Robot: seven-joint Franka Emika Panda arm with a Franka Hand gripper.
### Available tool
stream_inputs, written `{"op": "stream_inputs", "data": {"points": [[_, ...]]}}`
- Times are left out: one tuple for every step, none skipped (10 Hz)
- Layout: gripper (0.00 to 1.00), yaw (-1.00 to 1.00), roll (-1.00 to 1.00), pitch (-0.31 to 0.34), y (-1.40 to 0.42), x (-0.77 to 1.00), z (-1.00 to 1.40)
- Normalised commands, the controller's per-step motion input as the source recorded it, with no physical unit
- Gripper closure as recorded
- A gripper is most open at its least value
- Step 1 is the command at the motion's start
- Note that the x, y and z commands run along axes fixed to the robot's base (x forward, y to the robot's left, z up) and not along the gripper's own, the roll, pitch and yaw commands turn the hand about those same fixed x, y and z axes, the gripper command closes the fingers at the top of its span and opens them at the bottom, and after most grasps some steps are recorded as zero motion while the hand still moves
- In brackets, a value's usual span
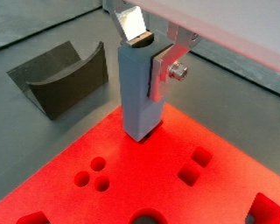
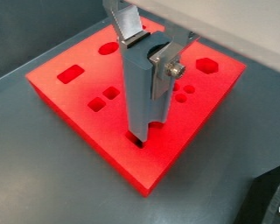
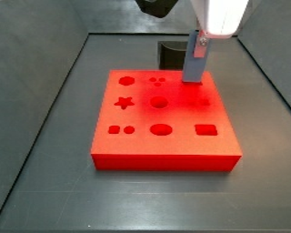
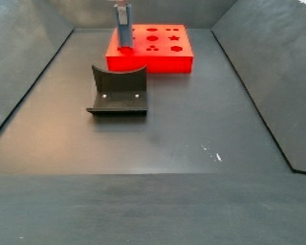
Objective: Insert the arch object.
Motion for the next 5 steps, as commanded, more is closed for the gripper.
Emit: {"op": "stream_inputs", "data": {"points": [[1.0, 0.12, 0.0, 0.0, -0.06, 0.11, -0.07], [1.0, 0.12, 0.0, -0.01, -0.03, 0.07, -0.09], [1.0, 0.12, 0.0, -0.031, 0.0, 0.0, -0.15], [1.0, 0.1, 0.0, -0.033, 0.0, 0.0, -0.17], [1.0, 0.09, 0.0, -0.033, -0.01, 0.0, -0.14]]}}
